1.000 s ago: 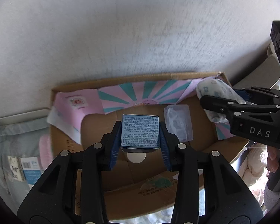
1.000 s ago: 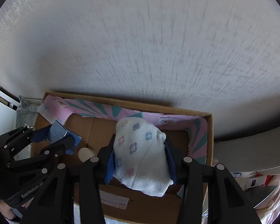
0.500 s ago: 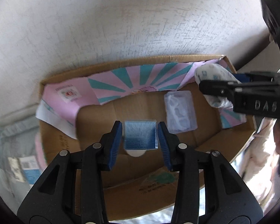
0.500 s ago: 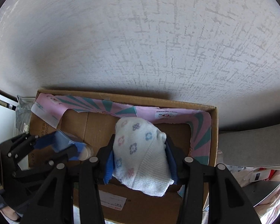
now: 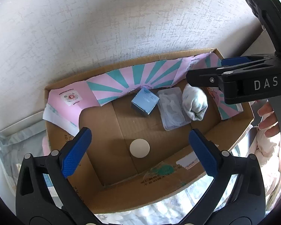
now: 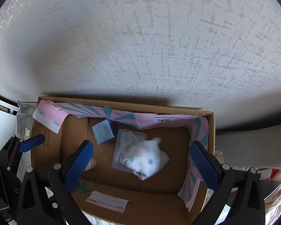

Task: Organize objects
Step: 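Open both grippers to drop the cube box and sock inside, then withdraw both tools from the cardboard box back over the bed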

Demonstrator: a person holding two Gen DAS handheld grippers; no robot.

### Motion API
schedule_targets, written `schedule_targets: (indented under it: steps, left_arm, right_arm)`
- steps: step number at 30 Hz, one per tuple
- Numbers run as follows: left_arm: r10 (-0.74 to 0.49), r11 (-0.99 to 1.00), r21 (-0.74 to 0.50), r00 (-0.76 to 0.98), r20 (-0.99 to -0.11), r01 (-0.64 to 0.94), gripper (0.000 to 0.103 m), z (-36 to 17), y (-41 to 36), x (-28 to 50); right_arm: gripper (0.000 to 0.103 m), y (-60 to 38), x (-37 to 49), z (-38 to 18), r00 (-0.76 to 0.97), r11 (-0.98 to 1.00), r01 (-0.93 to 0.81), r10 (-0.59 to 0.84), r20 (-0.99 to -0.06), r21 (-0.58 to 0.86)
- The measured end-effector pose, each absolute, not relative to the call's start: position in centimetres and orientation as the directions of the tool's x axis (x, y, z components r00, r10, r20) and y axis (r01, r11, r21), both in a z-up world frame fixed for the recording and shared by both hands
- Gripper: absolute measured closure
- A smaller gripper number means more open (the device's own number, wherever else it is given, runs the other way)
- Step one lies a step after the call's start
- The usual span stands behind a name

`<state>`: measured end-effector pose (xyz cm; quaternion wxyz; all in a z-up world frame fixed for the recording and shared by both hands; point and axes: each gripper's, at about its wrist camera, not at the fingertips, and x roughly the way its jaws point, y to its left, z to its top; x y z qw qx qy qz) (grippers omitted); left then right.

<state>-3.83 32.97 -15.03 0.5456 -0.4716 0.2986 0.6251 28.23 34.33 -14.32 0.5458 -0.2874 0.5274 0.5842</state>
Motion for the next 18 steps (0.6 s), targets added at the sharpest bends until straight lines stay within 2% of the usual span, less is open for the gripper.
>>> schedule_targets:
  steps: [9,18]
  left_arm:
    - [0.424,-0.245,-0.161,0.043,-0.905,-0.956,0.000,-14.1,32.5,-3.7]
    - [0.489,-0.265,-0.108,-0.037,-0.872,-0.958,0.000,-10.1,30.8,-2.9]
  right_arm:
    - [0.001,34.0,27.1,-14.3,-0.250,0.143,-0.939,0.335,-0.908,0.311]
    - [0.001,32.2,27.0,-10.4,-0.246,0.133,-0.937,0.407,-0.880,0.323]
